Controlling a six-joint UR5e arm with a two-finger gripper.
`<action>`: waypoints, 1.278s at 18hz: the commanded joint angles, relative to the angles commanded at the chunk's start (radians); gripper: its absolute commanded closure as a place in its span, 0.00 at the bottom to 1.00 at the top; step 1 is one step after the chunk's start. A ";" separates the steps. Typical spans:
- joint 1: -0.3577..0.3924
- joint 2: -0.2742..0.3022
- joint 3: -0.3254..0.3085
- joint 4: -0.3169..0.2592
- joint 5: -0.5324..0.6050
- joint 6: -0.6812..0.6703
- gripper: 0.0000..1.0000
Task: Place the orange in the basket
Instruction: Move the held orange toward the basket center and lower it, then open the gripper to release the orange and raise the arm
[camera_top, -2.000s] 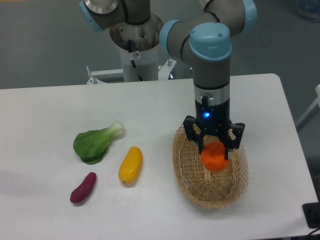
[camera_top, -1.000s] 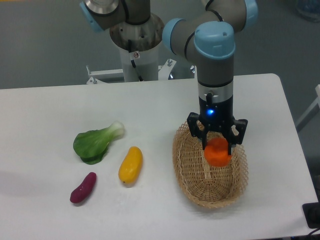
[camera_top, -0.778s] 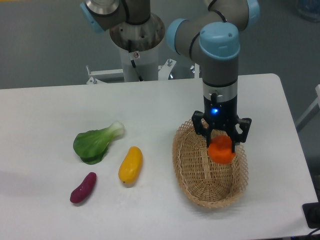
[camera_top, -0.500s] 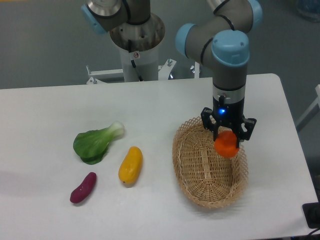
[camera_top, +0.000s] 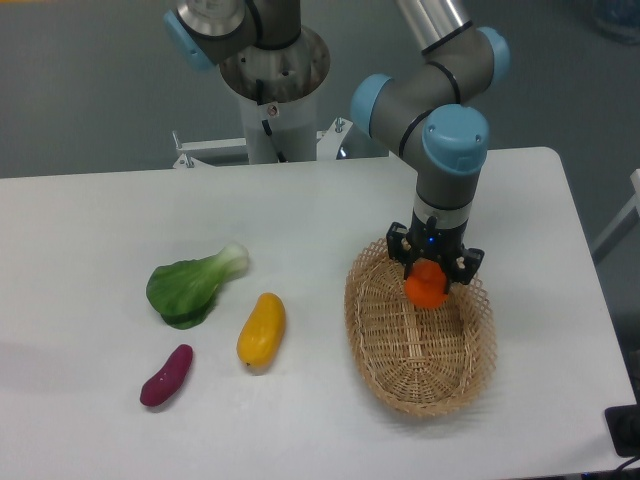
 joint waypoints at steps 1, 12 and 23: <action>-0.005 -0.002 -0.002 0.000 0.000 -0.005 0.32; -0.008 -0.012 -0.005 0.009 0.003 -0.003 0.00; 0.000 0.011 0.118 -0.001 0.009 -0.002 0.00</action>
